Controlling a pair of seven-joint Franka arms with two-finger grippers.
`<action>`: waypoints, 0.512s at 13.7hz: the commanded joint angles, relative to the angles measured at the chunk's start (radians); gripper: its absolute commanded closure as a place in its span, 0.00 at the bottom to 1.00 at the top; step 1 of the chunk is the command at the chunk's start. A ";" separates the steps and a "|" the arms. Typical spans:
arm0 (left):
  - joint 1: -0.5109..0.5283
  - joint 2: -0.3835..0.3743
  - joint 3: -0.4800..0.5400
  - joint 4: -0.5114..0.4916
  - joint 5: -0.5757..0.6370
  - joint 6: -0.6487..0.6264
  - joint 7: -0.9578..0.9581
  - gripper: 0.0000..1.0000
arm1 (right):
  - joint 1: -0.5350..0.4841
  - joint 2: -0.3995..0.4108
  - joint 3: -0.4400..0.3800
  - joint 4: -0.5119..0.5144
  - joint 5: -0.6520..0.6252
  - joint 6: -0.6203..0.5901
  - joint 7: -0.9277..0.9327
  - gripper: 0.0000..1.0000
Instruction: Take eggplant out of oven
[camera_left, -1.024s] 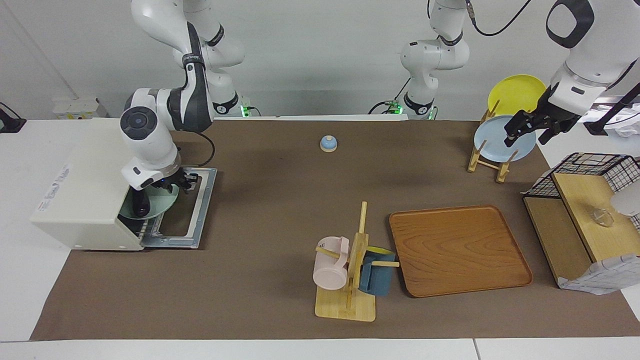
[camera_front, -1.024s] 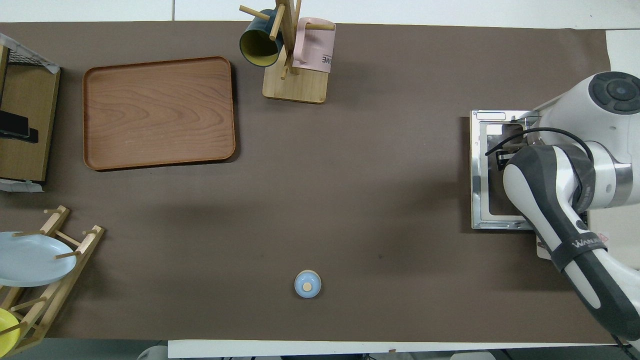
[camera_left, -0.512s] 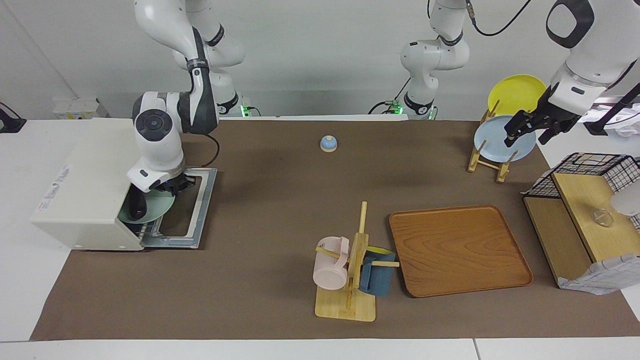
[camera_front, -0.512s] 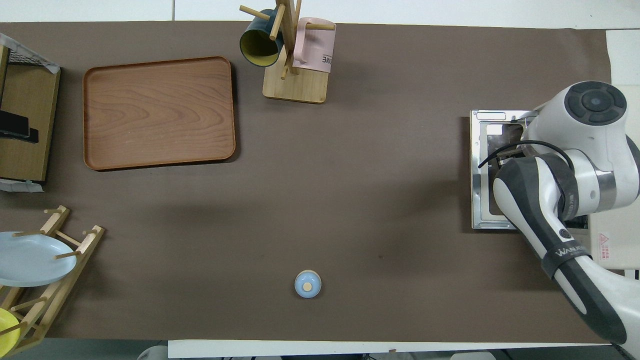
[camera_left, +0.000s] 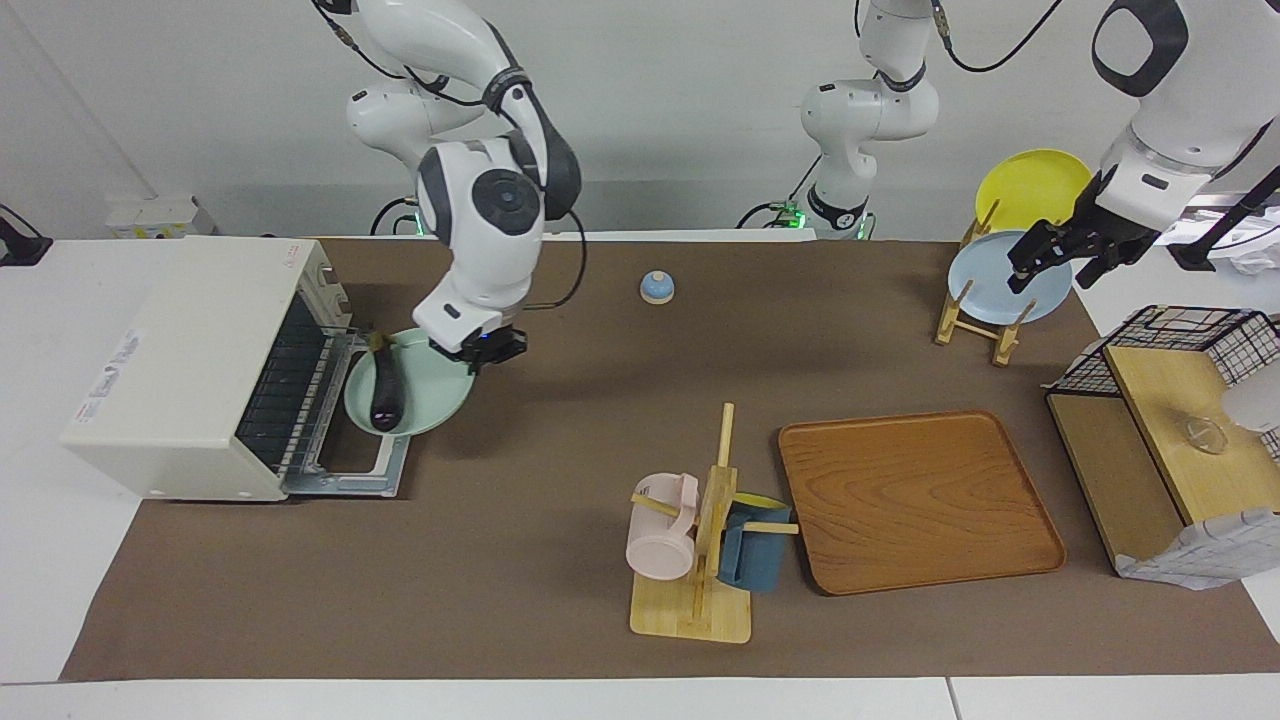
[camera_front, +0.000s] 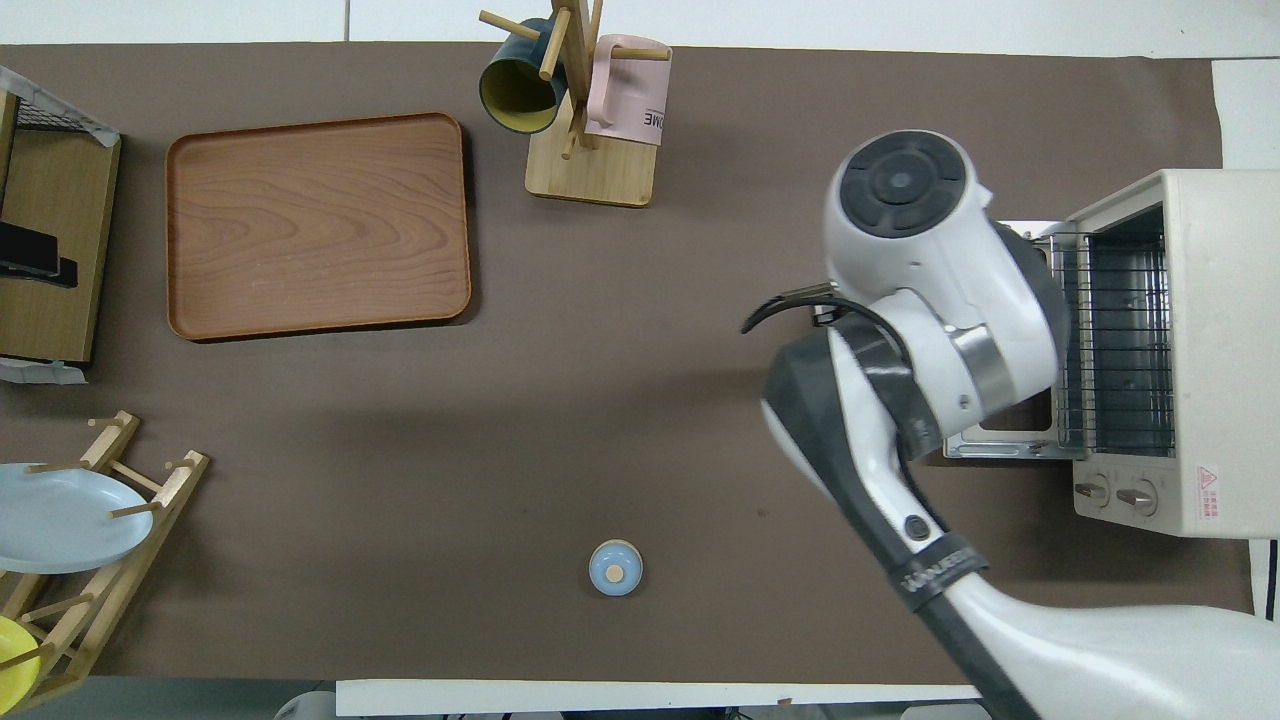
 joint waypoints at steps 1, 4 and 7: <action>0.005 -0.001 -0.002 0.007 0.015 -0.019 0.005 0.00 | 0.058 0.213 -0.002 0.283 0.130 -0.071 0.154 1.00; 0.005 -0.001 -0.002 0.007 0.015 -0.019 0.005 0.00 | 0.138 0.426 0.059 0.543 0.181 -0.053 0.346 1.00; 0.005 -0.001 -0.002 0.007 0.015 -0.020 0.005 0.00 | 0.160 0.471 0.117 0.557 0.181 0.024 0.479 0.98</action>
